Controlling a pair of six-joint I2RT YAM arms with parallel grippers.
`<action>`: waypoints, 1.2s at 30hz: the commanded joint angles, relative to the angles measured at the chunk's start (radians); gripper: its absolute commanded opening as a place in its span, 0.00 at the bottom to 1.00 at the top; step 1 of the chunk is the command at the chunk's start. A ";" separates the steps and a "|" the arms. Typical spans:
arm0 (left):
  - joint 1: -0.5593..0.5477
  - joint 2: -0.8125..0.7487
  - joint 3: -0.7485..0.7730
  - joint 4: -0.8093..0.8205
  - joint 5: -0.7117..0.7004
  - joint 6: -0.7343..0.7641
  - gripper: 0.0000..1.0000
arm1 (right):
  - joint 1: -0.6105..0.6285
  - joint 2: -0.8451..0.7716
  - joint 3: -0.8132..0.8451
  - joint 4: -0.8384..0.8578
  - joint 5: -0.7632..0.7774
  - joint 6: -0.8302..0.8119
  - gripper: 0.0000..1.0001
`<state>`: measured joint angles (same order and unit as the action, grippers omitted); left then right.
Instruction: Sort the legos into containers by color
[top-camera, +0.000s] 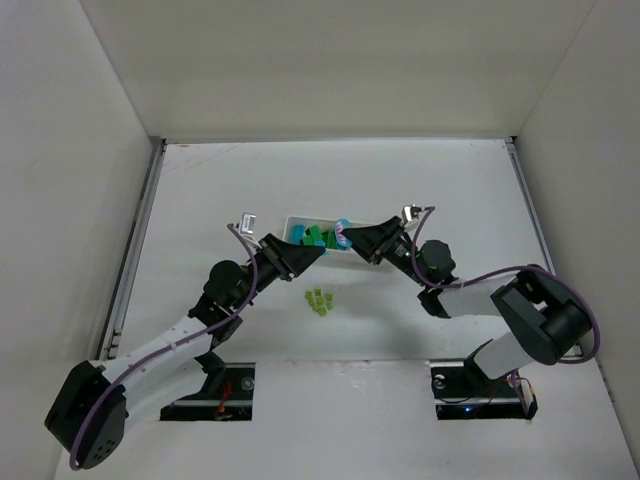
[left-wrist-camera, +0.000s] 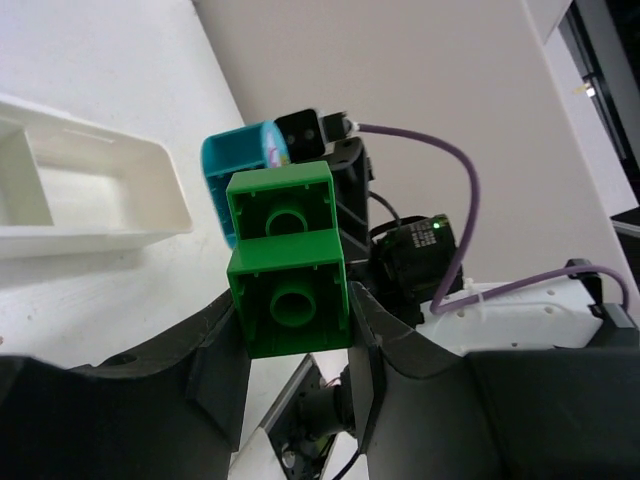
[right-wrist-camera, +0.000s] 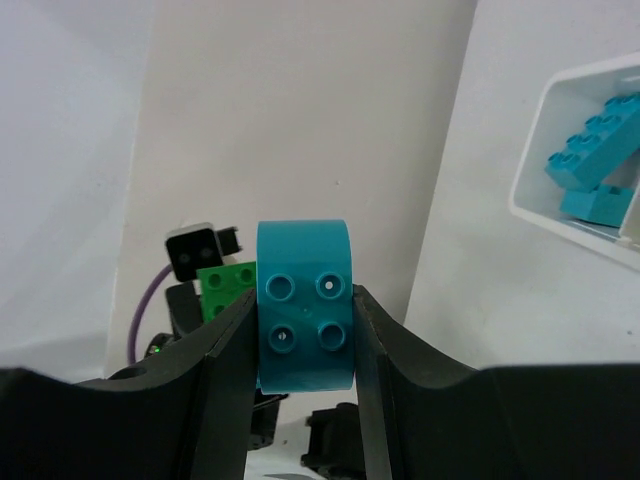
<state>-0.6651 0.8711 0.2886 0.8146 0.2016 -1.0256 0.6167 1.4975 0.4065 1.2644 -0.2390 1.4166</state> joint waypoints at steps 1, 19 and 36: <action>0.014 -0.067 0.001 0.011 0.005 0.019 0.09 | -0.004 -0.022 0.034 -0.046 -0.016 -0.070 0.35; 0.189 -0.262 -0.026 -0.342 -0.004 0.148 0.10 | 0.159 0.217 0.702 -1.074 0.299 -0.617 0.35; 0.250 -0.236 -0.068 -0.358 0.013 0.177 0.11 | 0.171 0.388 0.887 -1.168 0.343 -0.642 0.42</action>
<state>-0.4179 0.6353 0.2279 0.4061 0.1986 -0.8658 0.7742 1.8729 1.2388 0.0944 0.0772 0.7921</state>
